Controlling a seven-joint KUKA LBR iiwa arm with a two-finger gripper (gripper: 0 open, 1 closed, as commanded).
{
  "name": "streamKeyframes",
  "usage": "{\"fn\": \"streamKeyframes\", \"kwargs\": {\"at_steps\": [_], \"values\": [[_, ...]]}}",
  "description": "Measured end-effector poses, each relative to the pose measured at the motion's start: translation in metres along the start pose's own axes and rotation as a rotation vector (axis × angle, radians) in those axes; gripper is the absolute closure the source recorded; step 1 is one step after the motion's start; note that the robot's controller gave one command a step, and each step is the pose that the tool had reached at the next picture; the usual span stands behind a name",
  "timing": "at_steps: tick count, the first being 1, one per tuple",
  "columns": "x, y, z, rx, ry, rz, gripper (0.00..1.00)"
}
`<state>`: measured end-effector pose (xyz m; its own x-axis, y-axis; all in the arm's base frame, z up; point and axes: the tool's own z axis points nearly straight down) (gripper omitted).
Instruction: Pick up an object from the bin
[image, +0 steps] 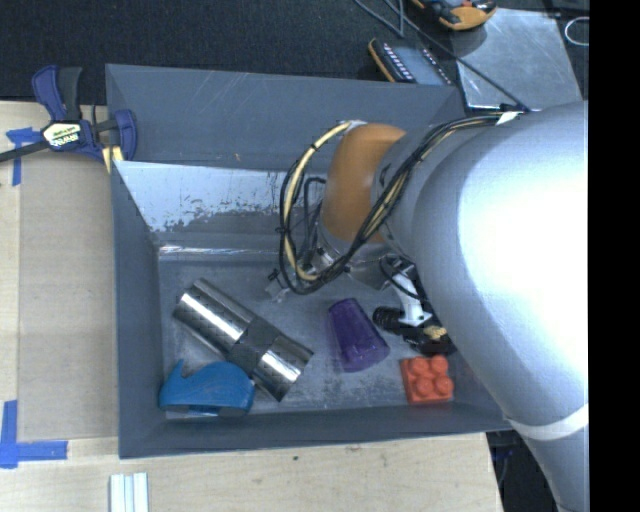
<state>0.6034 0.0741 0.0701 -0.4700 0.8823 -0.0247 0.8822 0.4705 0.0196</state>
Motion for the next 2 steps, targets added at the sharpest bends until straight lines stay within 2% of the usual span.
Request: {"fn": "streamKeyframes", "kwargs": {"at_steps": [1, 2], "values": [[0.02, -0.011, -0.001, 0.003, 0.0, -0.137, 0.0], [-0.03, -0.087, -0.001, 0.0, -0.001, 0.049, 1.0]]}}
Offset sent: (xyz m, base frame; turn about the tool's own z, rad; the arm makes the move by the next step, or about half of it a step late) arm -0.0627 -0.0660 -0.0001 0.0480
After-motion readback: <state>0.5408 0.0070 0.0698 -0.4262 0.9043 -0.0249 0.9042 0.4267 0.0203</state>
